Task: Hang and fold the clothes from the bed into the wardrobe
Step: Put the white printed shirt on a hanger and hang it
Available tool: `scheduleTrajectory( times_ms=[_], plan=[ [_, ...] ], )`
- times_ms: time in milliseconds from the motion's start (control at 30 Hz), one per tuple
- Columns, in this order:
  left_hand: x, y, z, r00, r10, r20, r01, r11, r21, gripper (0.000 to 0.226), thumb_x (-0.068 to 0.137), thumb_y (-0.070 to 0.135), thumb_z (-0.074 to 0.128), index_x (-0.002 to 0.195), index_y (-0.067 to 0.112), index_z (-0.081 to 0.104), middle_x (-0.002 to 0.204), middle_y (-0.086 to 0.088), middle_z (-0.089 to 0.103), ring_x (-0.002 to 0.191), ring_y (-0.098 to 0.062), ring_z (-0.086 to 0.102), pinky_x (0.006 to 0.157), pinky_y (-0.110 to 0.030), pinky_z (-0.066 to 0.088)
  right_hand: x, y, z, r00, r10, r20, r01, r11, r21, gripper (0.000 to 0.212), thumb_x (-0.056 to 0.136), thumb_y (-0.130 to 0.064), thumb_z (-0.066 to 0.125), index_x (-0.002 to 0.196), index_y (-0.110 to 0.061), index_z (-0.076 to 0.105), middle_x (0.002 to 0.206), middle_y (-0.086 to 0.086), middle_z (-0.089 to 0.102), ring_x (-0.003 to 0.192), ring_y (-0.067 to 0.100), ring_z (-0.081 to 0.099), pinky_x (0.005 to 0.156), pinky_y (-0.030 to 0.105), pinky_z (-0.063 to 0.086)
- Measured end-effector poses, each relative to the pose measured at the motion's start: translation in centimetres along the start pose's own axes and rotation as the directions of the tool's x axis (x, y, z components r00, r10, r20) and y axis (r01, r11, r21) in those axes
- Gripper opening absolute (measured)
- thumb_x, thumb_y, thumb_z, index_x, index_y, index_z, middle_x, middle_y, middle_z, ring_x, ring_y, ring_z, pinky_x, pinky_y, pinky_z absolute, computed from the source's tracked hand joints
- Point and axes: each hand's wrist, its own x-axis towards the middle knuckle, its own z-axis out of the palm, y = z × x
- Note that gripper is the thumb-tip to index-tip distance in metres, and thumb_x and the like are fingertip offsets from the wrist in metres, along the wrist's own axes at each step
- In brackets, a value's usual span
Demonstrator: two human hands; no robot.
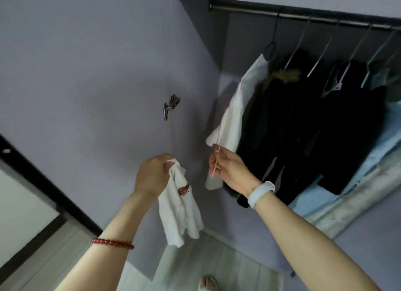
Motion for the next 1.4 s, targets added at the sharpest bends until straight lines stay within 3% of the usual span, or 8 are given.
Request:
scheduleTrajectory(
  times_ms=[167,333,600,700,867,967,1167,1400],
  plan=[
    [-4.6,-1.4,-0.5,0.991,0.043,0.128,-0.033,0.996,-0.078,0.019,0.091,0.002,0.049,0.102,0.004,0.064,0.091,-0.013,0.066,0.086,-0.032,0.064,0.082,-0.038,0.051,-6.5,3.9,-1.6,0.991,0.108,0.078,-0.117,0.985,0.127,0.059,0.089,0.016,0.035,0.125,-0.031,0.040,0.085,0.011,0.060,0.063,0.019,0.062,0.057,0.027,0.050],
    [-7.9,-2.6,-0.9,0.983,0.098,0.158,-0.101,0.995,0.010,0.022,0.094,0.007,0.048,0.110,0.004,0.063,0.103,-0.013,0.065,0.090,-0.033,0.062,0.078,-0.030,0.044,-6.2,5.0,-0.9,0.947,0.225,-0.230,-0.250,0.964,-0.086,0.018,0.092,-0.022,0.056,0.080,-0.015,0.045,0.067,0.004,0.050,0.035,0.006,0.038,0.033,0.015,0.025],
    [-10.9,-3.2,-0.9,0.986,0.054,0.157,-0.060,0.998,0.032,0.018,0.093,0.010,0.051,0.106,0.006,0.063,0.098,-0.010,0.065,0.091,-0.032,0.060,0.070,-0.024,0.033,-10.3,6.5,-0.4,0.937,-0.235,-0.259,0.070,0.852,-0.520,0.032,0.091,-0.016,0.056,0.063,-0.005,0.045,0.053,0.005,0.043,0.045,0.006,0.040,0.054,0.021,0.036],
    [-11.7,-3.0,-0.9,0.987,0.075,0.145,-0.081,0.996,0.037,0.017,0.092,0.010,0.053,0.104,0.008,0.065,0.099,-0.004,0.065,0.087,-0.027,0.059,0.067,-0.018,0.030,-10.0,4.1,0.0,0.954,-0.252,-0.162,0.154,0.878,-0.454,0.004,0.090,-0.010,0.058,0.089,-0.011,0.055,0.066,0.000,0.054,0.056,0.005,0.053,0.057,0.013,0.045],
    [-13.4,-2.6,-1.0,0.984,0.081,0.156,-0.089,0.995,0.043,0.017,0.090,0.007,0.055,0.100,0.010,0.068,0.090,0.009,0.058,0.077,-0.015,0.051,0.068,-0.017,0.033,-9.6,3.8,0.0,0.923,-0.300,-0.241,0.104,0.799,-0.592,0.015,0.098,-0.021,0.045,0.093,-0.014,0.057,0.085,0.007,0.057,0.075,0.013,0.050,0.058,0.016,0.038],
    [-13.8,-2.8,-1.3,0.986,0.022,0.168,-0.040,0.994,0.105,0.019,0.092,0.010,0.052,0.105,0.009,0.066,0.099,0.004,0.062,0.083,-0.017,0.054,0.070,-0.017,0.033,-9.9,3.8,0.3,0.877,-0.305,-0.370,0.140,0.900,-0.412,0.029,0.101,-0.016,0.033,0.080,-0.011,0.052,0.076,-0.003,0.056,0.072,0.008,0.050,0.074,0.021,0.037],
    [-14.1,-1.3,-1.1,0.993,-0.024,0.119,0.006,0.989,0.151,0.020,0.094,0.014,0.050,0.106,0.011,0.066,0.106,-0.001,0.063,0.093,-0.023,0.058,0.071,-0.020,0.035,-8.6,2.4,1.0,0.918,-0.066,-0.391,0.162,0.962,0.218,0.039,0.103,-0.018,0.026,0.065,-0.014,0.036,0.036,-0.013,0.029,0.034,0.003,0.023,0.043,0.016,0.020],
    [-13.6,1.9,-2.7,0.999,-0.026,-0.031,0.027,0.999,0.040,0.017,0.092,0.016,0.055,0.101,0.011,0.068,0.083,0.004,0.064,0.087,-0.024,0.060,0.076,-0.026,0.043,-7.8,3.2,1.4,0.925,-0.117,-0.362,0.170,0.978,0.117,0.037,0.101,-0.015,0.029,0.065,-0.014,0.037,0.044,-0.009,0.031,0.039,0.004,0.025,0.046,0.017,0.022]
  ],
)
